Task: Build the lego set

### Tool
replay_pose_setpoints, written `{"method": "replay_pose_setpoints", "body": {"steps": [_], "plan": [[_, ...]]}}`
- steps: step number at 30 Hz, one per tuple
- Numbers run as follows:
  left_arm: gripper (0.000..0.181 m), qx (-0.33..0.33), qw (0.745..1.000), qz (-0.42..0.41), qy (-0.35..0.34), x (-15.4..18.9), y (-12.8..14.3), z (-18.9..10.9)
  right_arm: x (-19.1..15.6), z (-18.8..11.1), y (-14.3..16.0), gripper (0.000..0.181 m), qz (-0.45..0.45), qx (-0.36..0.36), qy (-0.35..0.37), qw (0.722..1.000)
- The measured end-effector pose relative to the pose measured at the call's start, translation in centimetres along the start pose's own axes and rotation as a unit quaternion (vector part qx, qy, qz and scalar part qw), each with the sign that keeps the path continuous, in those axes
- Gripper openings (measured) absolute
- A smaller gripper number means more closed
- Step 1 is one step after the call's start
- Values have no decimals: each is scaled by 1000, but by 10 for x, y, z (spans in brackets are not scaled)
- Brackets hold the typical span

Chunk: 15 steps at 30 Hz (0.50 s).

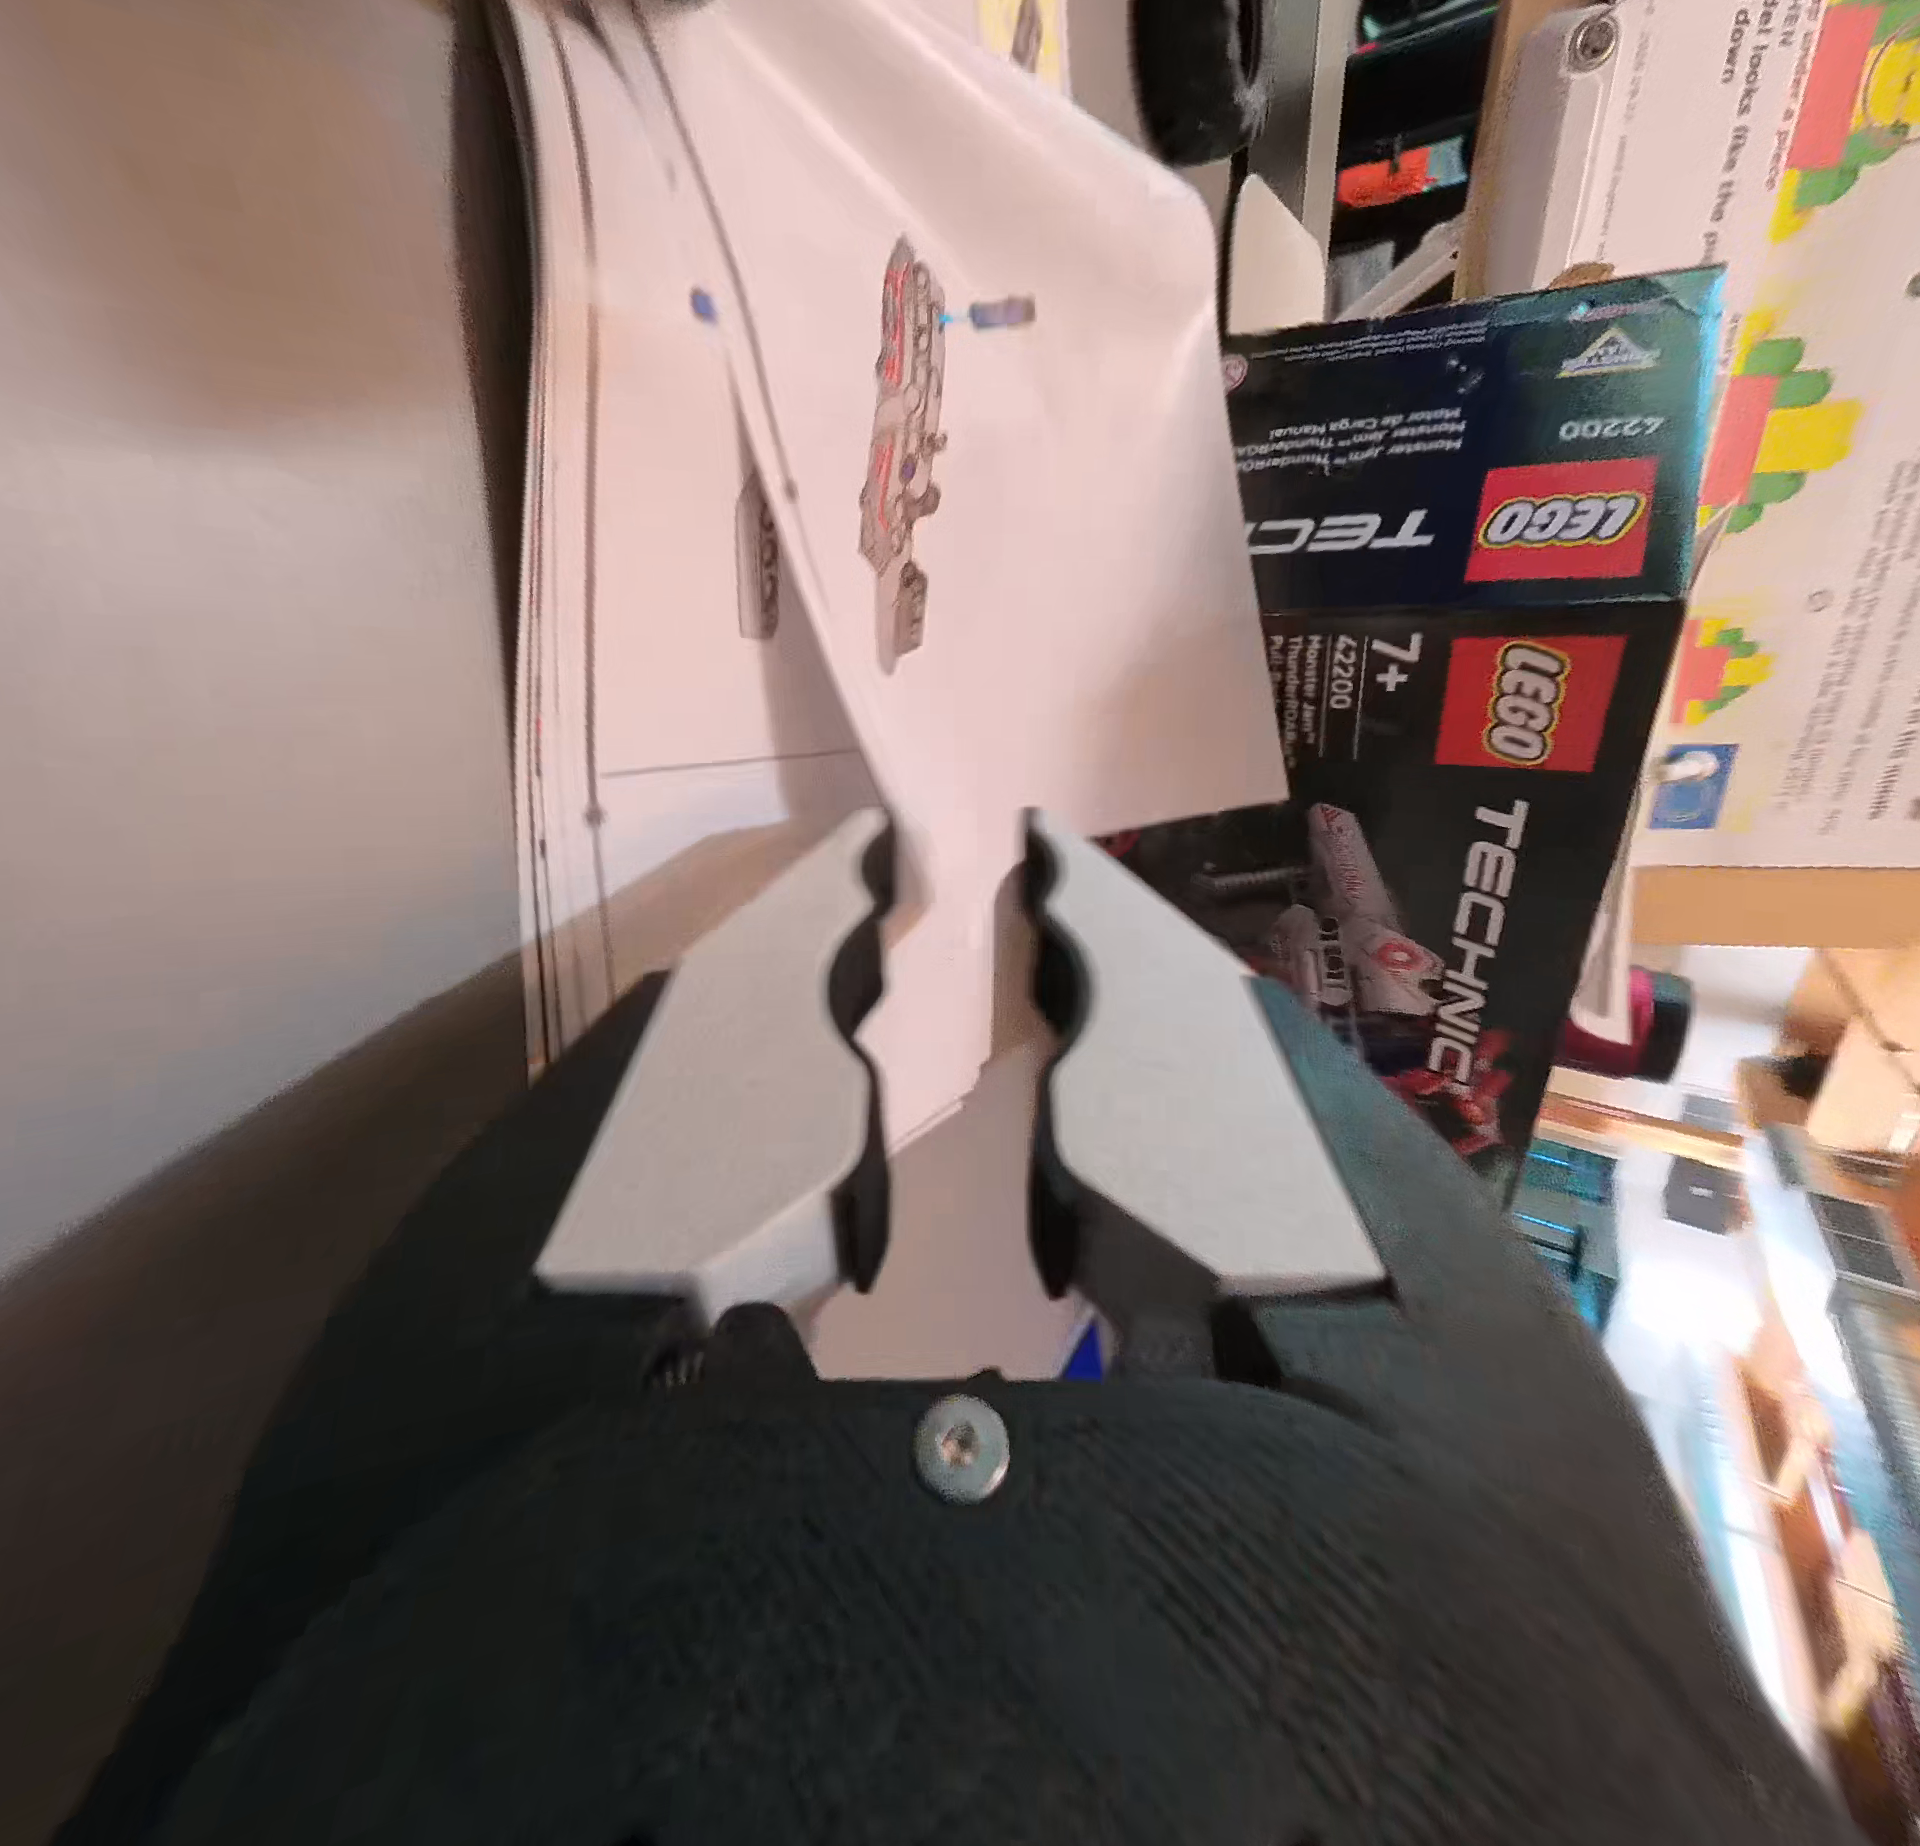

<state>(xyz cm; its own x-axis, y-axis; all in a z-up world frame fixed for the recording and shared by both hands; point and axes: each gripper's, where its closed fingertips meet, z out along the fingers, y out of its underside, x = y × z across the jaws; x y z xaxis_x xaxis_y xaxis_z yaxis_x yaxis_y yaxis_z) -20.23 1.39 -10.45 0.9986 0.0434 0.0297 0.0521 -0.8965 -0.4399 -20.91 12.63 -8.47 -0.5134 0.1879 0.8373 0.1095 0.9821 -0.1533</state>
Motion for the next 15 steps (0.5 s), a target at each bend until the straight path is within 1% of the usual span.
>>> {"method": "replay_pose_setpoints", "body": {"steps": [1,2,4,6,8,11,13,14,15], "plan": [[3,0,1000,1,1,1,-1,-2,1,-1,0,5,-9,-1,9,1000],[3,4,1000,4,-1,3,-2,-6,3,-2,-3,0,-14,4,22,1000],[3,23,1000,11,-1,7,-10,-13,9,-5,-7,0,-12,12,49,999],[3,41,999,16,5,12,-19,-17,4,-1,-8,0,0,19,35,999],[7,64,998,24,-10,14,-31,-21,6,0,-10,0,2,29,52,998],[26,135,988,48,-53,18,-64,-28,21,-9,-19,0,16,48,100,994],[34,167,979,56,-101,14,-80,-30,34,-21,-34,0,43,82,125,988],[34,179,973,55,-137,7,-85,-32,41,-29,-43,0,51,102,139,984],[29,185,967,56,-166,3,-86,-35,46,-35,-51,0,52,115,147,981]]}}
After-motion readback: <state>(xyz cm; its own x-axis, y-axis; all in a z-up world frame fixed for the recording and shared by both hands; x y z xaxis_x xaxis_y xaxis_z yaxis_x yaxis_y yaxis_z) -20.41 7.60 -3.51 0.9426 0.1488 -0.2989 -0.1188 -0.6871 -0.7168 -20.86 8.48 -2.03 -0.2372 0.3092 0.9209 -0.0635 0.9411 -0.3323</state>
